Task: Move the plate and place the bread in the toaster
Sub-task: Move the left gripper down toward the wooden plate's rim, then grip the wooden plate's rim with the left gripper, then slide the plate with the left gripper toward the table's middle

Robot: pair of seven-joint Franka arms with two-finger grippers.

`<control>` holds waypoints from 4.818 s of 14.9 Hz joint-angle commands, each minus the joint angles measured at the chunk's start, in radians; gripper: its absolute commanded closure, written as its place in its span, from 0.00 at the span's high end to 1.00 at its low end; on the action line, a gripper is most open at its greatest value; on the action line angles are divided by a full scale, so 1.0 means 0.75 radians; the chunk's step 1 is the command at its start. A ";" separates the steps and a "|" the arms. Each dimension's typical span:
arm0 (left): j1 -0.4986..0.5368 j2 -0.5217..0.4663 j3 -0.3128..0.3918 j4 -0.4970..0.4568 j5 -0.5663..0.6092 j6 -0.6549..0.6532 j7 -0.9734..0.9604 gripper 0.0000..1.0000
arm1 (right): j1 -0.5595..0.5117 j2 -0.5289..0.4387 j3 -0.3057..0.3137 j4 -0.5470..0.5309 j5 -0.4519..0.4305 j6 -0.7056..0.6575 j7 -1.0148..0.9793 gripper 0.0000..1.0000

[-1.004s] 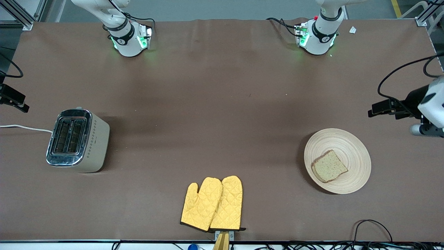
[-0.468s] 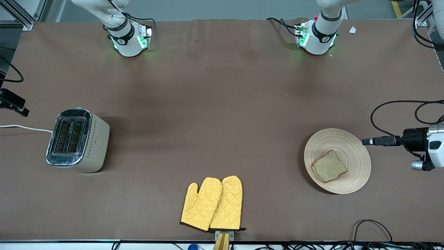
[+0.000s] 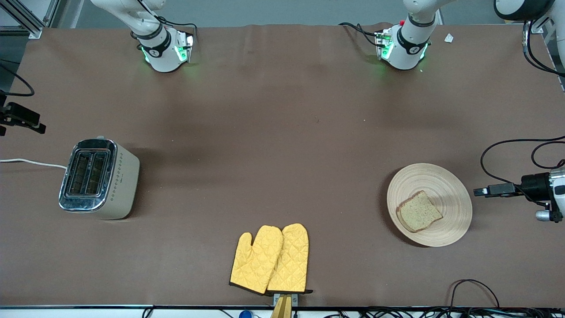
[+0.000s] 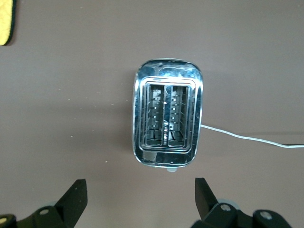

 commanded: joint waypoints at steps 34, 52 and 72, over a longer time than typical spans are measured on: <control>0.156 0.313 0.035 0.036 -0.263 0.050 0.435 0.72 | 0.059 -0.082 0.000 -0.030 0.001 0.087 0.000 1.00; 0.156 0.348 0.031 0.036 -0.406 0.029 0.461 0.24 | 0.047 -0.080 -0.002 -0.042 0.013 0.007 0.204 1.00; 0.152 0.330 -0.051 0.032 -0.462 -0.157 0.425 0.00 | 0.014 -0.072 -0.006 -0.042 0.003 0.005 0.211 1.00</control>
